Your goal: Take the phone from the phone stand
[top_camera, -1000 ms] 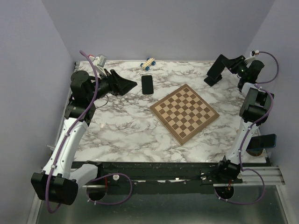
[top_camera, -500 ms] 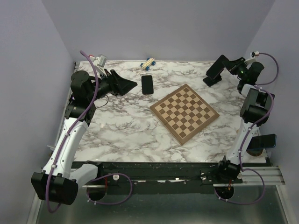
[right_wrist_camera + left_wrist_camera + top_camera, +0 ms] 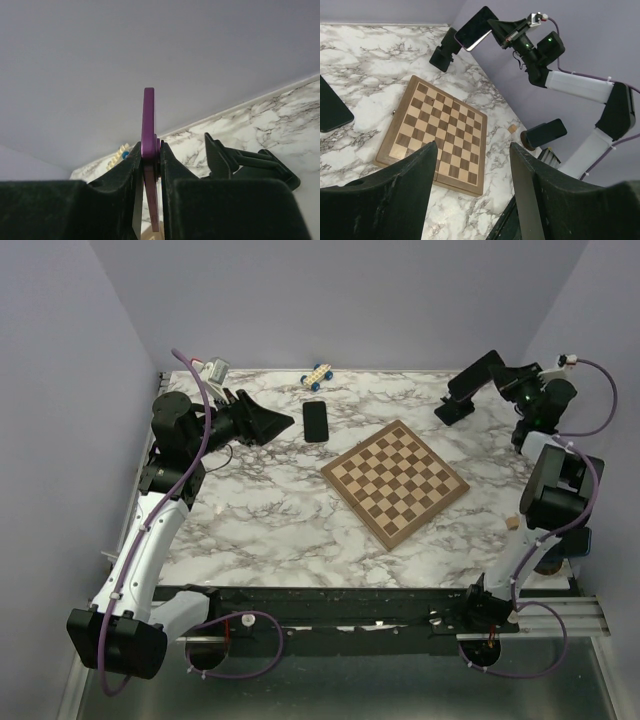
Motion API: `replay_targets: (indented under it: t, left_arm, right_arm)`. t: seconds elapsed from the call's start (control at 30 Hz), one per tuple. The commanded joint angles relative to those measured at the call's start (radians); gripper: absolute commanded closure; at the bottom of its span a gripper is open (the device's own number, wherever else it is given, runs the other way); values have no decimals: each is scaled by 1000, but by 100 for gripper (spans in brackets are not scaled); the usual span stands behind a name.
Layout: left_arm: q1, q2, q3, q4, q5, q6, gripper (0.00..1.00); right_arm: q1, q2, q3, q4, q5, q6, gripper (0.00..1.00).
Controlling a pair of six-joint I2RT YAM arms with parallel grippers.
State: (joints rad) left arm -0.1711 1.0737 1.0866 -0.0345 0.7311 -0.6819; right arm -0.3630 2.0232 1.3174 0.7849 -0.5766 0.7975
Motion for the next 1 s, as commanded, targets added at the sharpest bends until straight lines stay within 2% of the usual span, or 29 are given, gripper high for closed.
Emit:
replay_targets:
  t: [0.0,0.2,0.27,0.37,0.47,0.6,0.7,0.8,0.97]
  left_arm:
    - [5,-15,-2,-5,-8,-5,32]
    - [15,-23,-4,-42,-63,-6,26]
    - [16,-19,-4,-44,-64,-10,26]
    - [16,-17,-4,-46,-62,-13,26]
    - [16,-22,-5,-44,-63,-13,25]
    - [16,-27,-7,-44,-70,-10,25]
    - [16,-26,-7,-41,-67,-10,25]
    - [16,-23,-7,-36,-58,-14,25]
    - [16,-24,-11,-34,-65,-7,25]
  right_arm:
    - [10,-197,-164,130,219,119,99]
    - [127,-441,-315,-9,409,130,99]
    - [195,-496,-316,-91,477,102,99]
    - [328,-500,-224,-270,555,-9,99]
    - [438,-420,-76,-421,542,-157,99]
    - [524,-251,181,-673,462,-348,99]
    - [568,-83,441,-964,403,-461,99]
    - [595,122,766,-1245,369,-484,99]
    - [626,384,1124,-1484,326,-443,100]
